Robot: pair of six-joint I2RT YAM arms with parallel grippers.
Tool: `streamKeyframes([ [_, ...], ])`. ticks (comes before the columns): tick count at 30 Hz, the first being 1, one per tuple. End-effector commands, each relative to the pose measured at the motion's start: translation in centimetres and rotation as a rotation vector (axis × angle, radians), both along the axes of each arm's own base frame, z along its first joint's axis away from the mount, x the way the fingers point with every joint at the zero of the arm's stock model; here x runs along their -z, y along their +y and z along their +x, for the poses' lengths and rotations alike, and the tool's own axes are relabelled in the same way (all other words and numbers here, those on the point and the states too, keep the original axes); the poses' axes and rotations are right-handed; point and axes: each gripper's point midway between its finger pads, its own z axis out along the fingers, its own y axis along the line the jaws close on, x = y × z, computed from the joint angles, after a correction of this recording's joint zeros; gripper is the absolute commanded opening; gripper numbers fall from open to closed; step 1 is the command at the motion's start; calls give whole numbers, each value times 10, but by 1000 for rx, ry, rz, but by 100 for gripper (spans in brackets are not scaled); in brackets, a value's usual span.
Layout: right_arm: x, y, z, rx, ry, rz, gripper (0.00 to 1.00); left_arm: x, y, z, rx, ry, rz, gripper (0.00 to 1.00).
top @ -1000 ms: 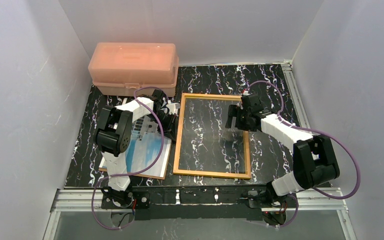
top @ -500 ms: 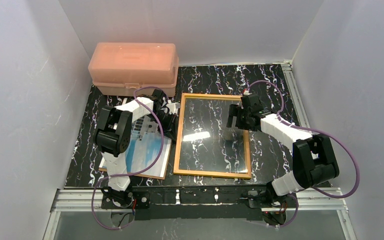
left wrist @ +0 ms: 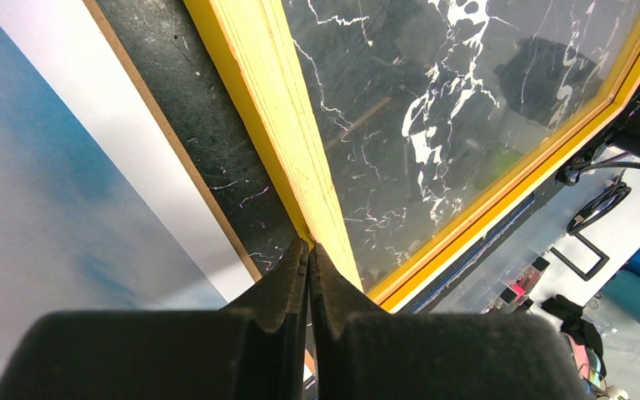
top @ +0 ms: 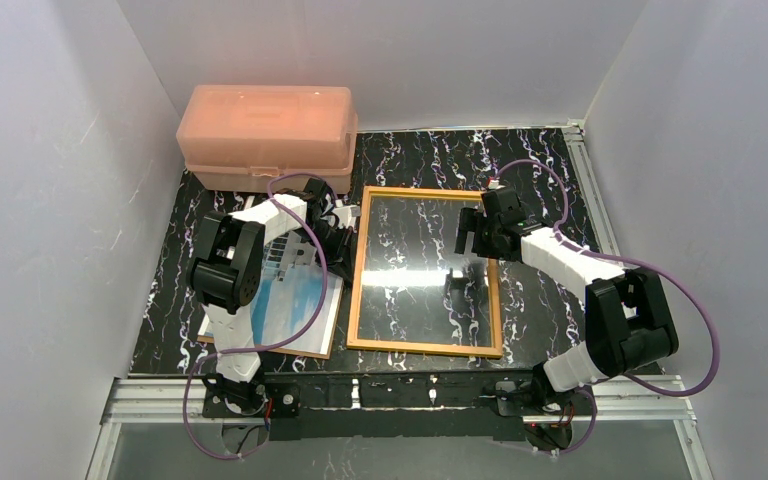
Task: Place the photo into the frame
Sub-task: Place the photo frame item in the photo frame.
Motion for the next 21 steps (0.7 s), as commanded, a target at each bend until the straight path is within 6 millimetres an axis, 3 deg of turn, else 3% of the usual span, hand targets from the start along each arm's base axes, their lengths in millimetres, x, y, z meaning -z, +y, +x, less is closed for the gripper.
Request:
streamKeyframes([
  [1,-19,7,17,-3,-70,18,99,-24,-4,0,15,-36,-40,0],
  [11,-11,19,10,-6,-54,100,98,-22,-2,-1,13,-28,-37,0],
  [17,-8,30,0,-11,-47,159,91,-19,-4,0,10,-21,-43,0],
  [21,-17,39,-6,-11,-70,180,89,-16,-5,1,4,-11,-47,0],
])
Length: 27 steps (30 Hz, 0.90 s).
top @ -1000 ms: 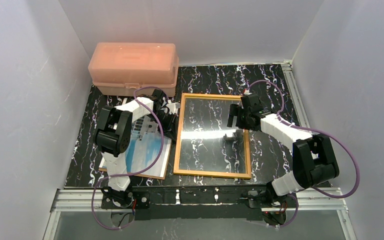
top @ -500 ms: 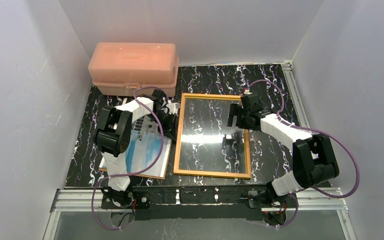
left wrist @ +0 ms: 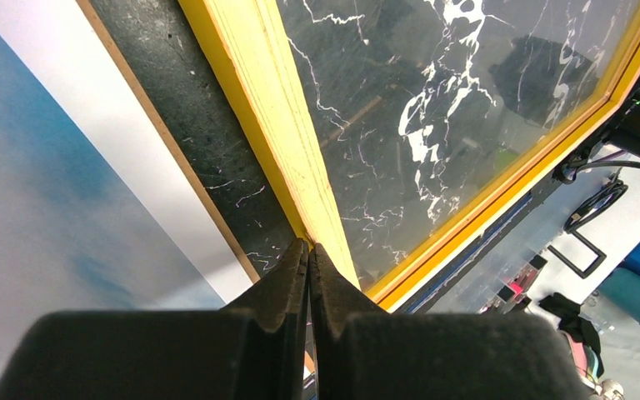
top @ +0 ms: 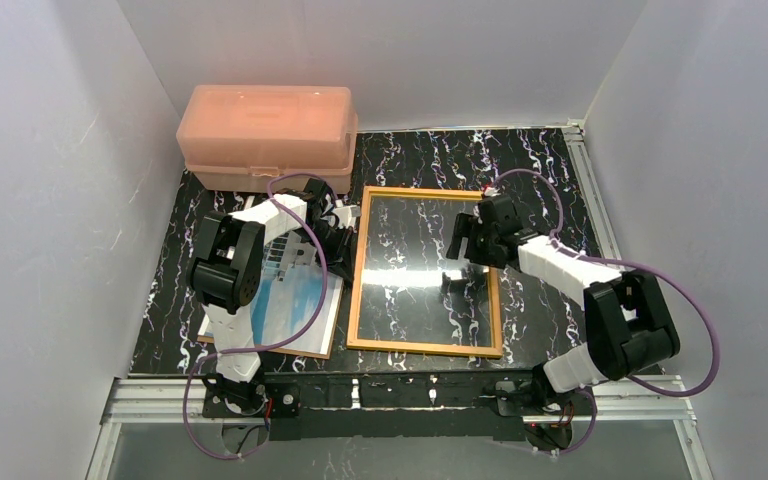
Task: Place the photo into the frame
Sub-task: Place the photo frame item in the photo frame.
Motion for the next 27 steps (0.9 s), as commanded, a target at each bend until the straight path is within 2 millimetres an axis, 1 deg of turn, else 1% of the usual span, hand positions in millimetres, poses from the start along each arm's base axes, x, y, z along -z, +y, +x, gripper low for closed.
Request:
streamKeyframes([
  [1,-30,17,1,-1,-89,74,89,-15,-6,2,2,-11,-47,0],
  [4,-39,14,-5,11,-97,68,90,-13,-10,3,3,-9,-51,0],
  [9,-54,-17,-14,62,-124,-35,96,-10,-17,2,5,-3,-60,0],
  [12,-67,-21,-21,61,-146,-26,96,-13,-22,4,1,2,-88,0],
  [14,-70,-30,-24,88,-141,-58,97,-18,-26,8,-2,-3,-109,0],
  [17,-62,-53,-26,146,-99,-131,99,-30,-30,13,-3,-29,-128,0],
  [20,-49,-68,-26,182,-50,-135,99,-39,-27,16,3,-52,-125,0],
  [21,-48,-70,-25,187,-44,-111,99,-41,-25,17,0,-58,-125,0],
  [23,-52,-64,-20,181,-65,-51,99,-50,-19,20,-9,-66,-131,0],
  [26,-68,-49,-15,151,-106,-26,99,-78,-2,23,-30,-73,-152,0],
  [27,-76,-39,-13,135,-121,-29,99,-89,8,25,-20,-92,-154,0],
])
